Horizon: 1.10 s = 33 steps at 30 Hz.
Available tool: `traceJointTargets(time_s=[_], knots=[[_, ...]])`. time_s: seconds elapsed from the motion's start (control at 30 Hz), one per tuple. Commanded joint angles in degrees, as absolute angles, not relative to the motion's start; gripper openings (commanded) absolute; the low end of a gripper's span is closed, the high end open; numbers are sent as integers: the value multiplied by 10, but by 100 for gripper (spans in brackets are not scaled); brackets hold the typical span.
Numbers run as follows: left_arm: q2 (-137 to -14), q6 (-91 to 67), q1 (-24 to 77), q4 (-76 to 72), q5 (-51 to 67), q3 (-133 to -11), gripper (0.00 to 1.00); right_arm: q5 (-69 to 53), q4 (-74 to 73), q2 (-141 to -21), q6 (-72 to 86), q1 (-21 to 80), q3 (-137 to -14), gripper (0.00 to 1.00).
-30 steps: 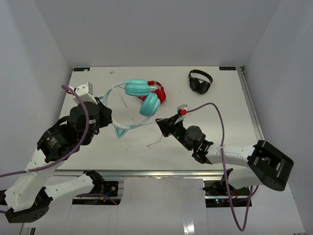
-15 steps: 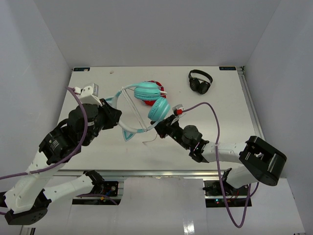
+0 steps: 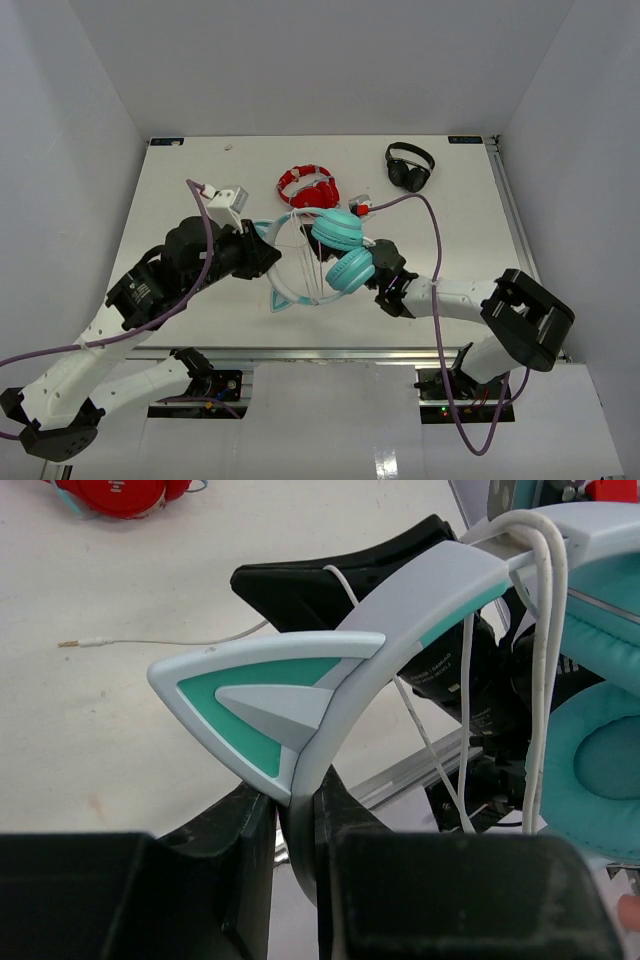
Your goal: Wrap the headphones
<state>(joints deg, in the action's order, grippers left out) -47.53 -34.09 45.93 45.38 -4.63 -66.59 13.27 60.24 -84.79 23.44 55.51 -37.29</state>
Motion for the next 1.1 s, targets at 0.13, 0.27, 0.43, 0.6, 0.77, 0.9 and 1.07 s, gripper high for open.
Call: traceJointTargets(time_s=[0.13,0.27,0.43,0.6,0.77,0.9,1.07], knots=[[-454,-251,467,432,157,-661,0,122,673,-795,229,480,-331,8],[-470,-219,467,440,173,-649,0,105,668,-764,206,470,-325,8],[-499,-182,467,452,174,-636,0,91,638,-728,166,463,-328,9],[-519,-158,467,455,177,-627,0,81,590,-705,133,453,-348,9],[-533,-138,467,457,167,-620,0,48,535,-696,108,448,-378,8],[-547,-127,467,468,142,-616,0,26,472,-699,82,445,-413,8],[-574,-119,467,493,71,-617,0,-27,317,-719,30,437,-492,8]])
